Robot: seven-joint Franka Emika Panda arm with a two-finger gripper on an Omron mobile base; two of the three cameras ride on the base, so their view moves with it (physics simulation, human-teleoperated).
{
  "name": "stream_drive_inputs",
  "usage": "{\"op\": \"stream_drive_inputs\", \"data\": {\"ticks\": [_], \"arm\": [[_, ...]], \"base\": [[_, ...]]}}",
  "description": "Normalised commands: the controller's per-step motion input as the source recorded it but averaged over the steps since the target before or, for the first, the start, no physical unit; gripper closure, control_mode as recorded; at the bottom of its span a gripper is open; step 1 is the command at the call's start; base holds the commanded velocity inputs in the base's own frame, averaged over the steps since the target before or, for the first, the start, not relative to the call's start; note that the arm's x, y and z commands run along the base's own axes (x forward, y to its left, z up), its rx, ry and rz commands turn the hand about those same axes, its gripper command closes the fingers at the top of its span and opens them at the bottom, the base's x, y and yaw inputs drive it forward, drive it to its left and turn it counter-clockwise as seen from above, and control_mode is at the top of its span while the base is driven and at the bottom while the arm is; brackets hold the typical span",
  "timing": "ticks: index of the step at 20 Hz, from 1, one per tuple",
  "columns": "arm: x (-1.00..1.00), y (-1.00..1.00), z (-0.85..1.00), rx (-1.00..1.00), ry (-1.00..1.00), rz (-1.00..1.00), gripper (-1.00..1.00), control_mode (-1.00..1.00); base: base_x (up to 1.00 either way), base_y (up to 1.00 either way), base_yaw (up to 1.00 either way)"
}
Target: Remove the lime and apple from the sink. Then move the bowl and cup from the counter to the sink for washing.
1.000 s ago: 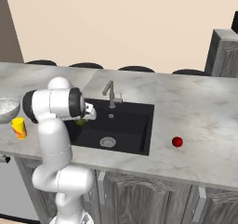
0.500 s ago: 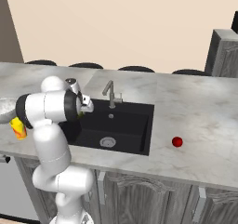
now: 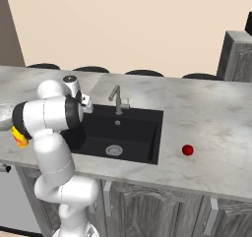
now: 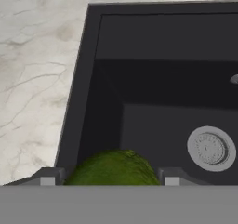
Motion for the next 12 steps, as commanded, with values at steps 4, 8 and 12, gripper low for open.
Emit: {"op": "stream_drive_inputs", "data": {"ticks": [4, 8, 12], "arm": [[0.00, 0.36, 0.23, 0.08, 0.00, 0.00, 1.00, -1.00], [0.00, 0.42, 0.10, 0.02, 0.00, 0.00, 1.00, -1.00], [0.00, 0.41, 0.11, 0.00, 0.00, 0.00, 1.00, -1.00]], "base": [[0.00, 0.00, 0.00], [0.00, 0.00, 0.00], [0.00, 0.00, 0.00]]}}
